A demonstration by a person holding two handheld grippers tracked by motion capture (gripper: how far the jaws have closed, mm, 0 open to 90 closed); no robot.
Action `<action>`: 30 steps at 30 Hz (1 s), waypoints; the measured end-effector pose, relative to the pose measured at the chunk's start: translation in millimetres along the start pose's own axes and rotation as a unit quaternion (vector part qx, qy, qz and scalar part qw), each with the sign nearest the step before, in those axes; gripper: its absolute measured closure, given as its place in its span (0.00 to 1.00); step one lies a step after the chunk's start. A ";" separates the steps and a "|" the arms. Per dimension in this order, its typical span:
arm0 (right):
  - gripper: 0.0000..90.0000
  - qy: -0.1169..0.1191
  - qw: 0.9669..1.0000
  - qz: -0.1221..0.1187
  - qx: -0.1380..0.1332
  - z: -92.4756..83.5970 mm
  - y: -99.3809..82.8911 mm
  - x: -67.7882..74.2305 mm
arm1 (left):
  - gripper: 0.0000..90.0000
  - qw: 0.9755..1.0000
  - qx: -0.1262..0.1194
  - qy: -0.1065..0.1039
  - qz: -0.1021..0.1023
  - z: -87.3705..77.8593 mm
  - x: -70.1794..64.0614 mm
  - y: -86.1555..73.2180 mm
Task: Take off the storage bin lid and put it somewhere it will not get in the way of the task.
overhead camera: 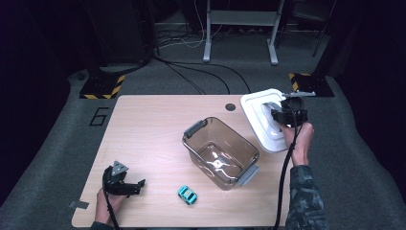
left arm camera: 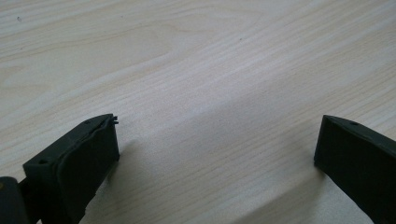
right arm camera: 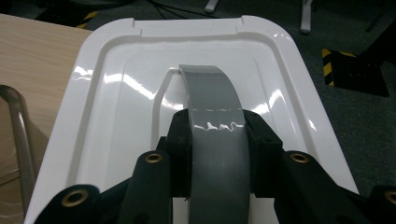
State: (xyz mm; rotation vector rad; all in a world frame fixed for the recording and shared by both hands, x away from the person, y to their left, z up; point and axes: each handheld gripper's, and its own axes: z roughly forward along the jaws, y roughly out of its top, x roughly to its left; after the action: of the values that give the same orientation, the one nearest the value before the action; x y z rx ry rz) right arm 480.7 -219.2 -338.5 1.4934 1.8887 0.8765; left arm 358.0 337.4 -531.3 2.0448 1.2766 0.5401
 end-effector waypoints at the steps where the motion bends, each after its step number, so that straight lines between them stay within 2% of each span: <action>1: 0.74 -0.003 1.000 0.003 0.001 1.9 -0.8 -1.5 | 0.00 1.000 0.004 -0.001 0.001 -0.6 0.2 0.3; 2: 0.74 -0.005 1.000 0.009 0.001 4.4 -1.7 -2.3 | 0.00 1.000 0.003 -0.001 0.001 -0.5 0.2 0.2; 6: 0.74 -0.012 1.000 0.011 0.005 13.4 -5.6 -7.1 | 0.00 1.000 0.003 0.000 0.000 -0.4 0.0 0.2; 7: 0.74 -0.014 1.000 0.022 0.006 18.3 -8.0 -9.4 | 0.00 1.000 0.001 0.000 0.000 -0.1 0.0 0.1; 11: 0.74 -0.018 0.999 0.029 0.010 26.7 -12.1 -12.8 | 0.00 1.000 0.001 -0.001 -0.003 -0.2 -0.3 0.3; 13: 0.74 -0.022 0.999 0.041 0.014 35.3 -16.8 -15.8 | 0.00 1.000 0.001 -0.001 -0.003 -0.1 -0.3 0.3; 14: 0.74 -0.022 0.999 0.041 0.014 35.3 -16.8 -15.8 | 0.00 1.000 -0.004 0.001 -0.005 0.7 -0.7 -0.1; 30: 0.74 -0.027 0.996 0.069 0.041 74.4 -50.2 -22.9 | 0.00 1.000 0.001 0.000 -0.001 -0.1 0.0 0.1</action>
State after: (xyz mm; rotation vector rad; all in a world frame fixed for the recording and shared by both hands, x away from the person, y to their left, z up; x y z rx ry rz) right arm 512.5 -238.9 -423.2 1.6966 1.8193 0.8188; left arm 357.9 337.3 -531.2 2.0452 1.2781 0.5383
